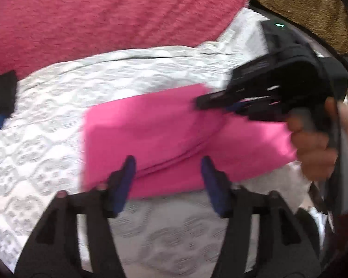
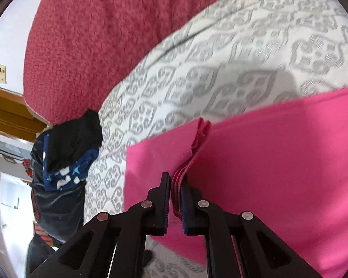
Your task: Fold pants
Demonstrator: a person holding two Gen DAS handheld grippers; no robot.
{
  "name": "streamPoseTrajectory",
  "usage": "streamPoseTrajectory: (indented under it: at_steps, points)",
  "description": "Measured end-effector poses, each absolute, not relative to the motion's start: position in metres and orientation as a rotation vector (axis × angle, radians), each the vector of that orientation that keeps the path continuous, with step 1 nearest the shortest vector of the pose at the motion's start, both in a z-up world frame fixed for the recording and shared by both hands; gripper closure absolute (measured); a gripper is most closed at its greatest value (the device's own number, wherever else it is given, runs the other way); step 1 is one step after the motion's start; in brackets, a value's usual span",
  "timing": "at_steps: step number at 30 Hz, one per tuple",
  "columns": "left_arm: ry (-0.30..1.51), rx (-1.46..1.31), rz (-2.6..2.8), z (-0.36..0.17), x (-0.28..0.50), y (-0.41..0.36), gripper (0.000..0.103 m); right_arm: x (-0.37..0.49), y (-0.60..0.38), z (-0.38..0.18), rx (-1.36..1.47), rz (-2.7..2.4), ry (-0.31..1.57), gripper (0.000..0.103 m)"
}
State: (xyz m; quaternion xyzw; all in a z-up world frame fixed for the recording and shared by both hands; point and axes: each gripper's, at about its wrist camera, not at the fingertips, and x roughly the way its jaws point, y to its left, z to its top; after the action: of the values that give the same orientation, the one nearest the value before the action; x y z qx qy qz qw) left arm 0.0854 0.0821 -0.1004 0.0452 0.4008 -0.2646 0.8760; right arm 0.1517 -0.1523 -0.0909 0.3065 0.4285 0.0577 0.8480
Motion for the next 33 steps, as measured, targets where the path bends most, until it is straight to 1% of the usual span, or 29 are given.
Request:
streamPoseTrajectory:
  at_steps: [6,21,29,33]
  points:
    - [0.912,0.068,-0.454,-0.123,0.105,0.113,0.039,0.147,-0.162,-0.080,0.611,0.112,0.878,0.096]
    - [0.934,0.134,-0.493,-0.138,0.101,0.092,0.039,0.119,-0.186,-0.050,0.614,0.085,0.808,0.096]
    - [0.951,0.135,-0.442,-0.147,0.109,0.094,0.039,0.101,-0.198,-0.021,0.615,0.078,0.715,0.096]
    - [0.942,0.149,-0.434,-0.147,0.107,0.093,0.039,0.091,-0.219,-0.023,0.640,0.035,0.701,0.096]
